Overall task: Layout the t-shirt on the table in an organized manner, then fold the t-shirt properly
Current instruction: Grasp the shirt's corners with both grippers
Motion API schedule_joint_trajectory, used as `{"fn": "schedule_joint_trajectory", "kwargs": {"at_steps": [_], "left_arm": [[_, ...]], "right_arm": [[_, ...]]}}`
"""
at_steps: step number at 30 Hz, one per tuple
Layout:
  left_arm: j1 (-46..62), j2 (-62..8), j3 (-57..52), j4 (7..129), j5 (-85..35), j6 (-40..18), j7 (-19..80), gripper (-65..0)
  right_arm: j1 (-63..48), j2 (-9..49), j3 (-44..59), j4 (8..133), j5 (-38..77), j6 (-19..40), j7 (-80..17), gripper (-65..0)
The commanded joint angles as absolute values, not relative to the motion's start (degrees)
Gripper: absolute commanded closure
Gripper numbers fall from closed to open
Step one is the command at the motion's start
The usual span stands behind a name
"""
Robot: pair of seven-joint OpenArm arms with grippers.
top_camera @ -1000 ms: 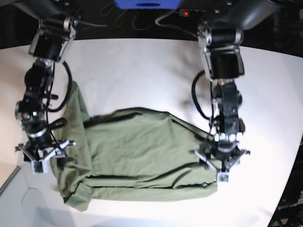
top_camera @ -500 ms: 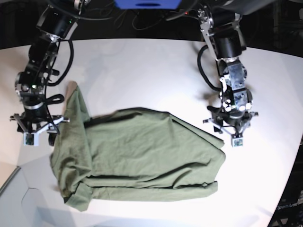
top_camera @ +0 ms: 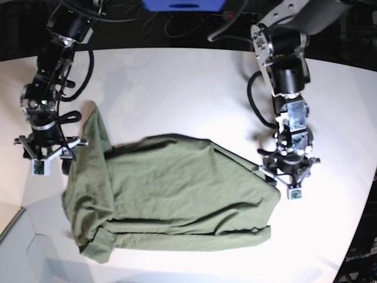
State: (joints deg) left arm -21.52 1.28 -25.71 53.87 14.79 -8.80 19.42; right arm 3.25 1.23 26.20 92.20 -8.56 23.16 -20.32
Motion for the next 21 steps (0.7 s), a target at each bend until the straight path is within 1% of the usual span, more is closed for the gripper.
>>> {"fn": "schedule_joint_trajectory", "kwargs": {"at_steps": [1,5,10,14,15,16,18,19,20,21], "left_arm": [[-22.46,1.27,-25.54,53.93,14.55,-8.84,17.71,-31.2],[-22.55,1.63,-24.75,52.18,14.55,-8.84,14.99,-31.2],[-22.55,1.36,-19.65,49.98,14.55,-8.84,14.73,-31.0],[-22.55,1.71,-19.56,49.89,14.55,-8.84,14.73,-29.9],[-22.55,1.71,-19.56,49.89,14.55,-8.84,14.73,-27.1],[-22.55,1.71,-19.56,49.89,14.55,-8.84,14.73,-22.7],[-22.55,1.71,-19.56,49.89,14.55,-8.84,14.73,-10.8],[-22.55,1.71,-19.56,49.98,14.55,-8.84,14.73,-3.7],[-22.55,1.71,-19.74,50.24,14.55,-8.75,14.73,0.0],[-22.46,1.71,-19.82,50.77,14.55,-8.75,14.73,0.0]], "right_arm": [[4.18,1.71,26.24,93.23,-7.78,23.16,-18.59,-35.7],[4.18,1.71,26.07,92.97,-7.78,23.16,-18.59,-35.7],[4.18,1.71,25.89,92.97,-7.69,23.16,-18.59,-35.7],[4.18,1.71,25.80,92.88,-7.69,23.16,-18.59,-35.7],[4.18,1.71,25.80,92.88,-7.69,23.16,-18.59,-35.7],[4.18,1.71,25.80,92.88,-7.69,23.16,-18.59,-35.7],[4.18,1.71,25.80,92.88,-7.69,23.16,-18.59,-35.7],[4.18,1.71,25.80,92.88,-7.69,23.16,-18.59,-35.7],[4.09,1.63,25.80,92.88,-7.69,23.16,-18.59,-35.7],[4.00,1.54,25.80,92.88,-7.69,23.16,-18.59,-35.7]]}}
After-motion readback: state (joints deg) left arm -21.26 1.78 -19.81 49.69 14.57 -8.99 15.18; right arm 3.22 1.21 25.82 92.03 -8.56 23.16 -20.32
